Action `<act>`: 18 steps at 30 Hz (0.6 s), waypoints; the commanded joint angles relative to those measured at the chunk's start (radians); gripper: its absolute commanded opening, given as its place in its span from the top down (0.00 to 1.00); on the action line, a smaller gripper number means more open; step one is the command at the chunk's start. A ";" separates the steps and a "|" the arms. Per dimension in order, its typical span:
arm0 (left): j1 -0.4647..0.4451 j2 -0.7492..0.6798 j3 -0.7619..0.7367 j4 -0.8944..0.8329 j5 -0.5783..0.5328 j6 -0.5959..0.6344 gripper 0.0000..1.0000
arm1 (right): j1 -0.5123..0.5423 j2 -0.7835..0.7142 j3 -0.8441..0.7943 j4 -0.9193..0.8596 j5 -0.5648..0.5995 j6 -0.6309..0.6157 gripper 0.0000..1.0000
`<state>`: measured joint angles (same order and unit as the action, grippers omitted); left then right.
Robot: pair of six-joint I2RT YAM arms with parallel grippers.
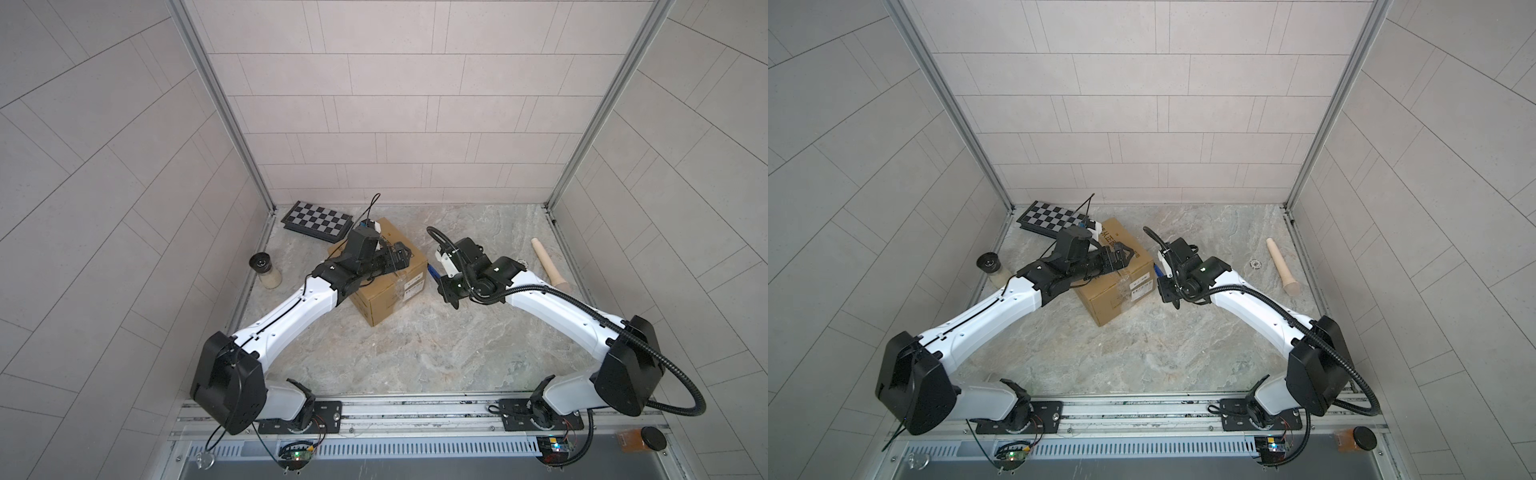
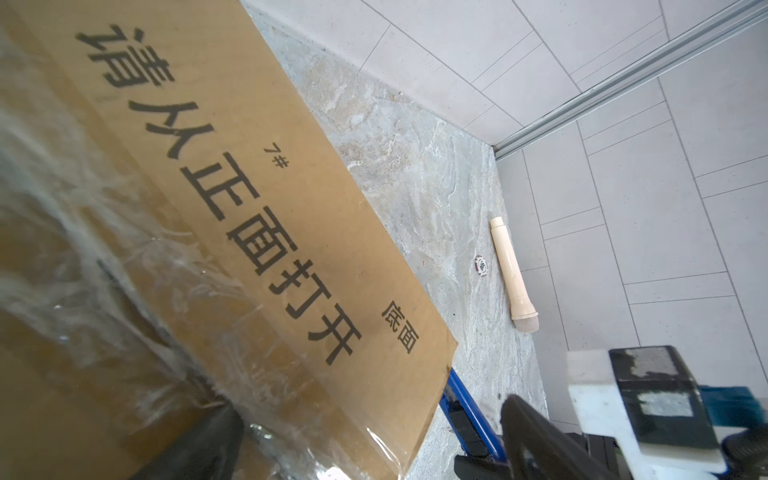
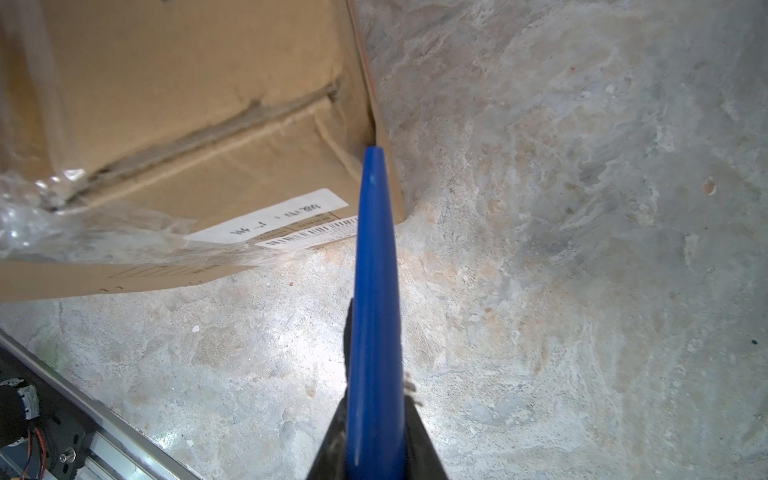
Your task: Unpack the express box
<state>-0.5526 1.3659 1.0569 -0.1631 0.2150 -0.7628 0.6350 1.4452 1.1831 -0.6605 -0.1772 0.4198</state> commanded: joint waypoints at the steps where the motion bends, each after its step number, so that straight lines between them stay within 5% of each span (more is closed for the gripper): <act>1: -0.005 -0.032 -0.055 0.121 0.070 -0.048 0.00 | 0.033 0.002 -0.007 0.040 -0.063 -0.012 1.00; 18: -0.006 -0.119 -0.092 0.343 0.205 -0.147 0.00 | 0.040 0.044 0.010 0.052 -0.076 -0.003 1.00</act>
<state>-0.5526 1.2659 0.9756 0.1169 0.3786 -0.8925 0.6678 1.4899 1.1831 -0.6308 -0.2237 0.4267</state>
